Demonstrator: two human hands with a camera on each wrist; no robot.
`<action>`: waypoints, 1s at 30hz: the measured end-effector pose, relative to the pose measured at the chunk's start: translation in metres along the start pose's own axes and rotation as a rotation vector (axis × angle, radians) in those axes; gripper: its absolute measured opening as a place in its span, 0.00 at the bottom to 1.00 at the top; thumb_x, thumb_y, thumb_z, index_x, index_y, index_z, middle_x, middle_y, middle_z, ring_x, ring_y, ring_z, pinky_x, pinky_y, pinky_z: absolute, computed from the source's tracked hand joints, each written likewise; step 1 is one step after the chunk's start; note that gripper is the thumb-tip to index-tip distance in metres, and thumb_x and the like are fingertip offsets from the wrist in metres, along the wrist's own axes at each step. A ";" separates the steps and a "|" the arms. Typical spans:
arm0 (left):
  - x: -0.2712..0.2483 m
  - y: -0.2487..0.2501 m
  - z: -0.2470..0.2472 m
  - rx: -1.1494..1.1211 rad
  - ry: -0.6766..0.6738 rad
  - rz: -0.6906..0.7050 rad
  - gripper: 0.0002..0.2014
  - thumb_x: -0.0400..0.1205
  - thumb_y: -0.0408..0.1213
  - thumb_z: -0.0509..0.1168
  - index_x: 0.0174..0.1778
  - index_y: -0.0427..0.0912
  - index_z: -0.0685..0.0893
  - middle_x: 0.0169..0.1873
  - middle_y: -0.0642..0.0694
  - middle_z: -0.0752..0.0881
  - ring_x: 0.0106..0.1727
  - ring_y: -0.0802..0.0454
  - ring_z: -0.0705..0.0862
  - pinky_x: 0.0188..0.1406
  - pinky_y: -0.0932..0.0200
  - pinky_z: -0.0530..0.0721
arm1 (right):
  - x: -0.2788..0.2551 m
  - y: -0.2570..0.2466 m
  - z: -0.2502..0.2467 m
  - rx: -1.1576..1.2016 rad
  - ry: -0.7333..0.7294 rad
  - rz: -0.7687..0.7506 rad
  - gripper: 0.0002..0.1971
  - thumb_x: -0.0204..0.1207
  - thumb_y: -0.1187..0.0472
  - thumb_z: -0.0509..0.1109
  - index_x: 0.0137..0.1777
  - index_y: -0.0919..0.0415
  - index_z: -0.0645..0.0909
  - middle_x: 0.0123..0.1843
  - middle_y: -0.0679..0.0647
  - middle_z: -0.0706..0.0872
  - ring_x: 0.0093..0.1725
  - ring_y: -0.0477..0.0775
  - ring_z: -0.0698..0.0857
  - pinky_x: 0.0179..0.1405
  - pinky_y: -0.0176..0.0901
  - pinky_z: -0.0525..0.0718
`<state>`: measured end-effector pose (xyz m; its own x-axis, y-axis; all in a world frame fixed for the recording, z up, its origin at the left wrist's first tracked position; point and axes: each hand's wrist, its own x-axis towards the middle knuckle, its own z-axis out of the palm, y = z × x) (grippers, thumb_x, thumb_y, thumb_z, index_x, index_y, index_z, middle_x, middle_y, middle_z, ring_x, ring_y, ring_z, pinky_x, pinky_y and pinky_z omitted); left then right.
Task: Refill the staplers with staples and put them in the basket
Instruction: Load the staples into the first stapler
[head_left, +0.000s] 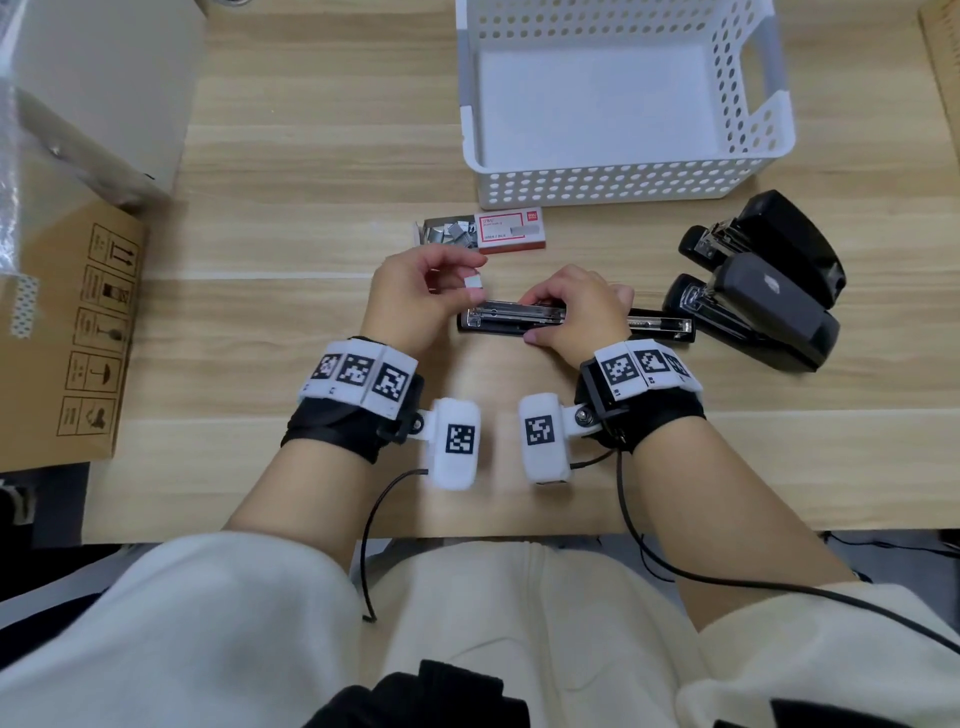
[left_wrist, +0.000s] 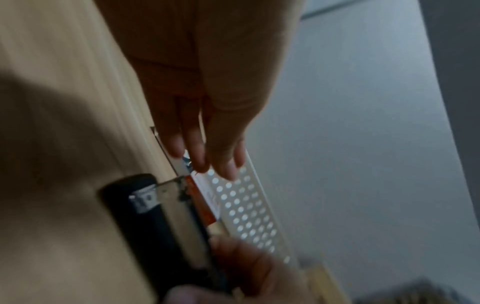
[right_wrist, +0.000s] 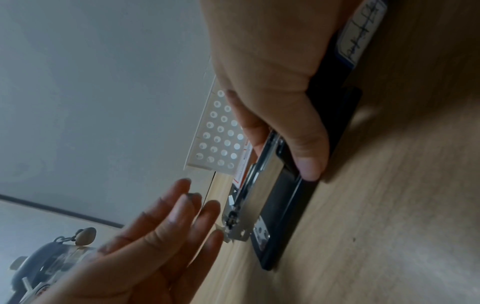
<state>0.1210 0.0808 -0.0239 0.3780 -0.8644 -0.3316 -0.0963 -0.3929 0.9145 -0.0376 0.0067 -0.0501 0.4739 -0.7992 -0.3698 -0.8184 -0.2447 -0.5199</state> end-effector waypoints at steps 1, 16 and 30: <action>0.000 -0.001 0.002 0.051 -0.009 0.052 0.17 0.68 0.23 0.73 0.47 0.46 0.84 0.36 0.52 0.84 0.37 0.64 0.81 0.50 0.70 0.79 | 0.000 0.000 0.000 0.004 -0.002 0.001 0.17 0.63 0.56 0.80 0.52 0.45 0.85 0.56 0.47 0.81 0.63 0.50 0.75 0.47 0.45 0.52; -0.004 -0.016 0.012 0.434 0.047 0.200 0.19 0.68 0.36 0.75 0.54 0.55 0.85 0.38 0.64 0.85 0.52 0.51 0.85 0.57 0.46 0.81 | 0.000 -0.002 0.000 -0.037 -0.008 -0.006 0.16 0.63 0.55 0.80 0.51 0.44 0.84 0.50 0.42 0.78 0.62 0.49 0.75 0.37 0.45 0.48; -0.001 -0.024 0.009 0.462 0.008 0.195 0.24 0.65 0.35 0.77 0.57 0.53 0.84 0.48 0.57 0.88 0.55 0.54 0.84 0.60 0.49 0.80 | -0.001 -0.002 0.000 -0.029 -0.003 0.002 0.16 0.63 0.55 0.80 0.51 0.44 0.84 0.51 0.43 0.80 0.61 0.49 0.76 0.38 0.45 0.48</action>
<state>0.1150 0.0882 -0.0473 0.3194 -0.9339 -0.1606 -0.5628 -0.3233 0.7608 -0.0362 0.0079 -0.0493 0.4734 -0.7980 -0.3729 -0.8284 -0.2594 -0.4965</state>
